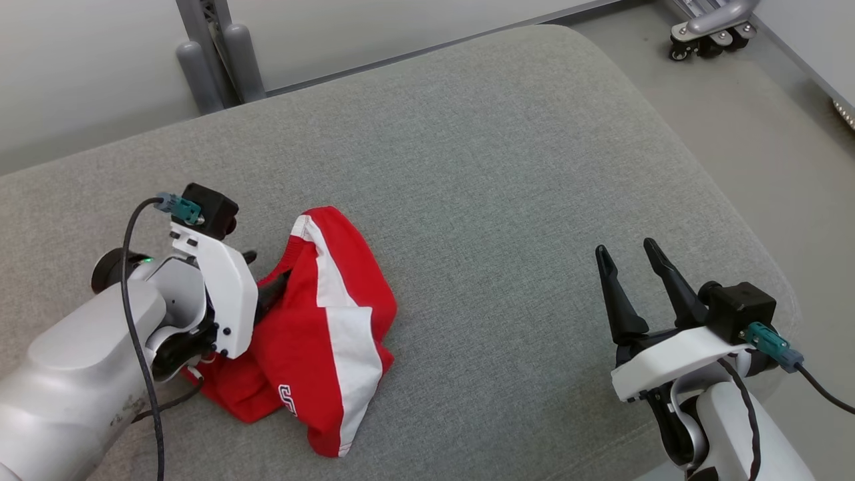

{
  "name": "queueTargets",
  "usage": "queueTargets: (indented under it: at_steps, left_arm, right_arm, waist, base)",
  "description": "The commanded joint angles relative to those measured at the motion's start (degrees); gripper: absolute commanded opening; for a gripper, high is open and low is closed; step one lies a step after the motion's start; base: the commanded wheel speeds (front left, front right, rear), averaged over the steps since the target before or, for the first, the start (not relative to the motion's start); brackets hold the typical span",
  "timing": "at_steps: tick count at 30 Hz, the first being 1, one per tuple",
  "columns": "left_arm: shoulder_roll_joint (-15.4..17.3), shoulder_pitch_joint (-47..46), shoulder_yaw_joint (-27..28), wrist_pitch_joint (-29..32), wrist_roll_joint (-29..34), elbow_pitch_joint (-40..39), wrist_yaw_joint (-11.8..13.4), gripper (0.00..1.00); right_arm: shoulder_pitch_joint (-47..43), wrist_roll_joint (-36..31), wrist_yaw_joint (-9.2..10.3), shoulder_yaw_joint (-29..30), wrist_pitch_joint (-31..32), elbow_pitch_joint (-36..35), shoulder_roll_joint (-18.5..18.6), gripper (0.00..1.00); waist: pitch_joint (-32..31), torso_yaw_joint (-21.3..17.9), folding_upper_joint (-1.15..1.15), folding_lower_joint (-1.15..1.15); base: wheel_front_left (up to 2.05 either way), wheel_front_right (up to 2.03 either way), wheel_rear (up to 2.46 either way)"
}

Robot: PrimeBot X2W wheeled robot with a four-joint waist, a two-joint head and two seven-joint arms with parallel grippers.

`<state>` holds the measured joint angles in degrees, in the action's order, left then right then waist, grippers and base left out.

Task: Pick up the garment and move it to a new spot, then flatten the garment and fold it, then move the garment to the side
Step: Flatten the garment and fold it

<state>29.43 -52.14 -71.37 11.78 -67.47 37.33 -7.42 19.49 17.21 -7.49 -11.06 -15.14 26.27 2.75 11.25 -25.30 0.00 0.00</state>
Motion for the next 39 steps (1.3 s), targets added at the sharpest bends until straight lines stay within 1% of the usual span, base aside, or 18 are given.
queueTargets:
  at_steps: [1, 2, 5, 11, 12, 13, 15, 16, 18, 21, 24, 31, 32, 35, 39]
  left_arm:
    - [0.3, -0.4, -0.5, 1.2, -0.4, 0.6, -0.1, 1.00]
    - [0.2, -0.2, -1.1, 3.3, -1.0, 1.0, -0.1, 1.00]
    - [-0.2, -0.1, -1.5, 4.5, -2.4, 0.7, -0.1, 1.00]
    - [-0.4, 1.2, -1.9, 6.8, -1.6, 2.0, -0.1, 1.00]
    - [-0.5, 1.4, -2.0, 7.1, -1.2, 2.1, -0.1, 0.91]
    - [-0.4, 1.4, -2.0, 7.1, -0.6, 2.3, -0.1, 0.44]
    - [-0.5, 1.7, -2.0, 7.2, -0.1, 2.6, -0.1, 0.03]
    - [-0.6, 1.8, -2.1, 7.2, 0.1, 2.6, -0.1, 0.00]
    - [-0.7, 1.9, -2.1, 7.1, 0.5, 2.6, -0.1, 0.00]
    - [-0.5, 0.8, -2.1, 4.5, 0.9, 2.0, -0.1, 0.00]
    - [-0.1, -0.9, -2.0, 0.6, 0.6, 0.8, -0.1, 0.00]
    - [1.5, -3.1, -2.0, -8.2, 1.9, -1.9, -0.1, 0.00]
    - [1.5, -3.1, -2.0, -8.2, 1.9, -1.9, -0.1, 0.00]
    - [1.8, -3.1, -2.0, -11.4, 1.6, -3.1, -0.1, 0.00]
    - [2.3, -1.9, -2.0, -13.9, 1.5, -5.3, -0.1, 0.00]
  right_arm:
    - [0.5, 0.2, -0.01, 0.2, -0.1, -0.2, 0.3, 1.00]
    - [0.6, 0.2, -0.01, 0.3, -0.1, -0.3, 0.3, 1.00]
    - [0.7, 0.3, -0.01, 0.4, -0.1, -0.4, 0.3, 1.00]
    - [0.9, 0.6, -0.01, 0.0, -0.1, -0.5, 0.3, 1.00]
    - [0.9, 0.5, -0.01, -0.1, -0.1, -0.6, 0.3, 1.00]
    - [0.9, 0.5, -0.01, -0.2, -0.1, -0.6, 0.3, 1.00]
    - [1.1, 0.5, -0.01, -0.1, -0.1, -0.7, 0.3, 1.00]
    - [1.1, 0.4, -0.01, -0.1, -0.1, -0.7, 0.3, 1.00]
    - [1.2, 0.2, -0.01, 0.1, -0.1, -0.7, 0.3, 1.00]
    - [1.2, 0.0, -0.01, 0.4, -0.1, -0.6, 0.3, 1.00]
    - [0.8, -0.4, -0.01, 0.9, -0.1, -0.7, 0.2, 1.00]
    - [-0.3, -1.1, -0.01, 1.4, -0.1, -0.4, 0.3, 1.00]
    - [-0.3, -1.1, -0.01, 1.4, -0.1, -0.4, 0.3, 1.00]
    - [-0.9, -1.5, -0.01, 1.7, -0.1, -0.2, 0.2, 1.00]
    - [-1.5, -2.3, -0.01, 2.2, -0.1, 0.0, 0.3, 1.00]
  waist:
    - [0.2, -0.1, 0.00, 0.00]
    - [0.4, -0.1, 0.00, 0.00]
    - [0.7, 0.0, 0.00, 0.00]
    - [1.2, 0.1, 0.00, 0.00]
    - [1.3, 0.1, 0.00, 0.00]
    - [1.4, 0.1, 0.00, 0.00]
    - [1.5, 0.1, 0.00, 0.00]
    - [1.6, 0.1, 0.00, 0.00]
    - [1.7, 0.2, 0.00, 0.00]
    - [1.6, 0.7, 0.00, 0.00]
    - [1.3, 1.8, 0.00, 0.00]
    - [-1.0, 6.1, 0.00, 0.00]
    - [-1.0, 6.1, 0.00, 0.00]
    - [-2.1, 8.4, 0.00, 0.00]
    - [-3.4, 11.6, 0.00, 0.00]
  base:
    - [0.00, 0.00, 0.00]
    - [0.00, 0.00, 0.00]
    - [0.00, 0.00, 0.00]
    - [0.00, 0.00, 0.00]
    - [0.00, 0.00, 0.00]
    - [0.00, 0.00, 0.00]
    - [0.00, 0.00, 0.00]
    - [0.00, 0.00, 0.00]
    - [0.00, 0.00, 0.00]
    - [0.00, 0.00, 0.00]
    - [0.00, 0.00, 0.00]
    - [0.00, 0.00, 0.00]
    - [0.00, 0.00, 0.00]
    - [0.00, 0.00, 0.00]
    - [0.00, 0.00, 0.00]
